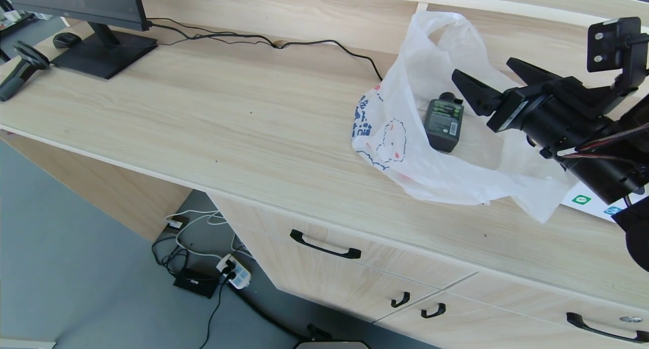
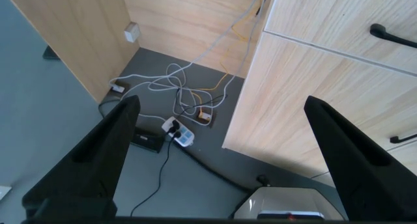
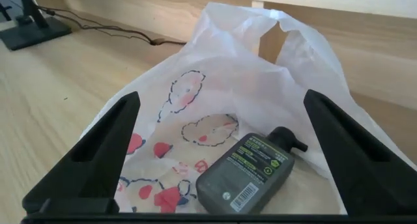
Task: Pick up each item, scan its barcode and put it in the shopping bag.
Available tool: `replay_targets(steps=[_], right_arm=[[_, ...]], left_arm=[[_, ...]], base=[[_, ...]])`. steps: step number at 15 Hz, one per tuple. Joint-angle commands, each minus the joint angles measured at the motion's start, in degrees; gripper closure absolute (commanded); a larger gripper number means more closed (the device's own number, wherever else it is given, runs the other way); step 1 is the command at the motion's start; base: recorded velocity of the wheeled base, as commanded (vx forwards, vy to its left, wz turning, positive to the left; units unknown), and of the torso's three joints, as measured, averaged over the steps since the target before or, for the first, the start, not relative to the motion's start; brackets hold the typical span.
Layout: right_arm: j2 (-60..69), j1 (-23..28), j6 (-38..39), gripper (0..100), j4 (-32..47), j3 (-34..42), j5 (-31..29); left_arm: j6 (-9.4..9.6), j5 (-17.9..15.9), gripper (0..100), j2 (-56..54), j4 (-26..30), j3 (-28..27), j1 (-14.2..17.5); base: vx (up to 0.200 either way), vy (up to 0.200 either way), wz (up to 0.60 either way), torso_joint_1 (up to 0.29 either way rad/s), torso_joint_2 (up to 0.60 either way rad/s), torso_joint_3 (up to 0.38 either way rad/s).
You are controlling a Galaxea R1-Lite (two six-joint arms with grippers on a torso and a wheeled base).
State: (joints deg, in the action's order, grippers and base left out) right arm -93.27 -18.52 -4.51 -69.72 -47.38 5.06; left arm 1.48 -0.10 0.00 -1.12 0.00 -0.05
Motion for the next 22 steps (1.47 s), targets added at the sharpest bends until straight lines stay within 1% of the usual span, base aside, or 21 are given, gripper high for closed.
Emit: replay_targets(steps=[1, 5, 8, 10, 11, 14, 15, 16, 18, 20, 22], right_arm=[[1.4, 0.1, 0.0, 0, 0.0, 0.6, 0.0], [1.3, 0.2, 0.0, 0, 0.0, 0.8, 0.0], [1.3, 0.0, 0.0, 0, 0.0, 1.2, -0.4], [1.9, 0.0, 2.7, 0, -0.4, 2.6, -0.2], [2.4, 0.3, 3.9, 0, -0.8, 4.0, -0.3], [2.5, 1.8, 3.7, 0, -0.8, 5.1, 0.1], [2.4, 1.2, 3.8, 0, -0.8, 5.5, 2.1], [2.4, 0.9, 3.7, 0, -0.8, 5.7, 5.4], [2.4, 1.5, 4.1, 0, -0.6, 4.7, 6.1], [2.4, 2.5, 4.3, 0, -0.9, 5.3, 5.9], [1.2, 5.2, 5.1, 0, -2.5, 4.1, 6.2]], left_arm=[[0.02, 0.0, 0, 0.1, 0.0, 0.0, 0.0], [-0.07, 0.0, 0, 0.1, 0.0, 0.0, 0.0], [-0.07, 0.0, 0, 0.0, 0.0, 0.0, 0.0], [-0.07, 0.0, 0, 0.1, 0.0, 0.0, 0.0], [-0.16, 0.0, 0, 0.1, 0.0, 0.0, 0.0], [0.02, 0.0, 0, 0.1, 0.2, 0.0, 0.0], [0.11, 0.0, 0, 0.1, 0.2, 0.0, -0.1], [0.11, 0.0, 0, 0.1, 0.2, 0.0, -0.1], [0.11, 0.0, 0, 0.1, 0.2, 0.0, -0.1], [0.11, 0.0, 0, 0.1, 0.2, 0.0, -0.1], [0.11, 0.0, 0, 0.1, 0.2, 0.0, 0.0]], base=[[0.0, 0.0, -0.6, 0.002, 0.0, 0.002], [0.0, 0.0, -0.6, 0.005, 0.01, 0.005], [0.0, 0.0, 0.0, 0.0, 0.0, 0.0], [0.0, 0.0, 0.0, 0.0, 0.0, 0.0], [0.0, 0.0, 0.0, 0.0, 0.0, 0.0], [0.0, 0.0, 0.0, 0.0, 0.0, 0.0], [0.0, -0.2, 0.0, -0.002, 0.0, 0.007], [0.0, -0.2, 0.0, -0.002, 0.0, 0.007], [0.0, -0.2, 0.0, -0.007, 0.0, 0.007], [0.0, -0.2, 0.0, 0.017, 0.02, 0.002], [0.0, -0.2, 0.0, 0.002, 0.0, 0.007]])
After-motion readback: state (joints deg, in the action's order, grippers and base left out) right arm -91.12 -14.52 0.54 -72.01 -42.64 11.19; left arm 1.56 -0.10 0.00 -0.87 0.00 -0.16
